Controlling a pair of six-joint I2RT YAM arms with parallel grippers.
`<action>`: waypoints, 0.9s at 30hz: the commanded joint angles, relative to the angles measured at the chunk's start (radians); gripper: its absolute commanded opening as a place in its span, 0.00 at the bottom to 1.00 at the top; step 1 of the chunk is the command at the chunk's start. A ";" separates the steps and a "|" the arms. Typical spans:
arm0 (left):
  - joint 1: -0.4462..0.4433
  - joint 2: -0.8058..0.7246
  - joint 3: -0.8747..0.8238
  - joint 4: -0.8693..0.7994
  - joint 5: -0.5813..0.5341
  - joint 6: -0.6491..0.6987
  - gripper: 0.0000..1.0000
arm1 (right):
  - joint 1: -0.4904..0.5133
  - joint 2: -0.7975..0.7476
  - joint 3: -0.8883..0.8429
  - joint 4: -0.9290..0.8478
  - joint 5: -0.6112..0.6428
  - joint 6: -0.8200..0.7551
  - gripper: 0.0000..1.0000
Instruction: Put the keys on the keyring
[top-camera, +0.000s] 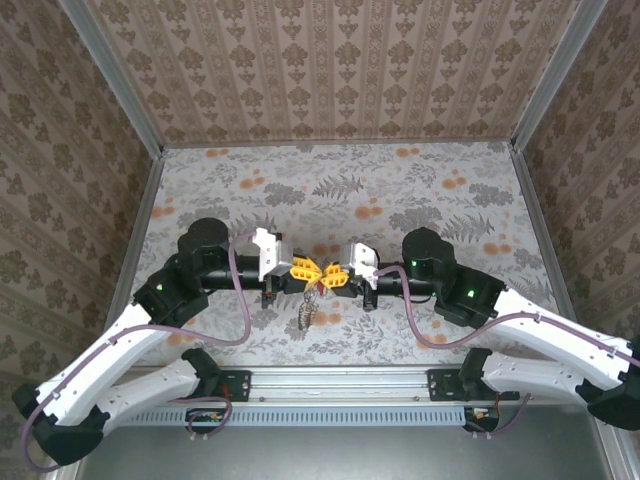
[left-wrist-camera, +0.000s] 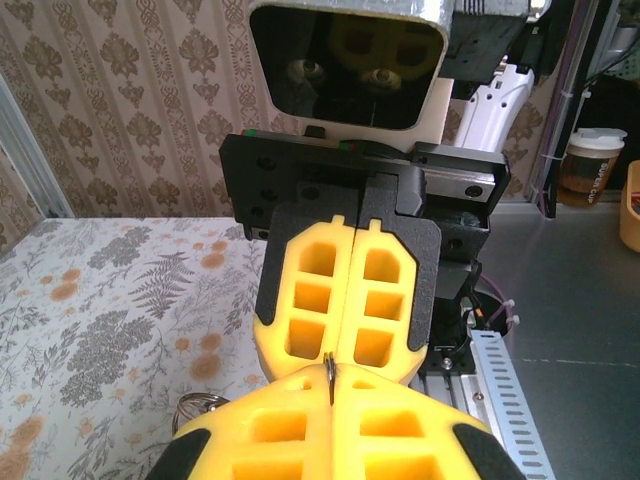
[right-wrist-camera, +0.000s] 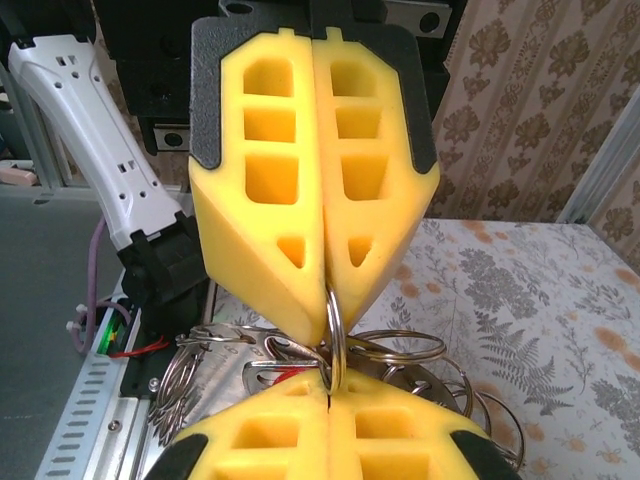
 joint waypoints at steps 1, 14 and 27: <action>0.004 -0.029 0.000 0.080 0.039 -0.019 0.00 | -0.002 -0.012 -0.004 0.013 0.001 0.016 0.11; 0.019 -0.034 -0.004 0.074 0.056 -0.019 0.00 | -0.004 -0.125 -0.064 0.038 0.054 0.031 0.24; 0.020 -0.011 0.003 0.070 0.099 -0.026 0.00 | -0.005 -0.099 -0.070 0.131 -0.021 0.041 0.29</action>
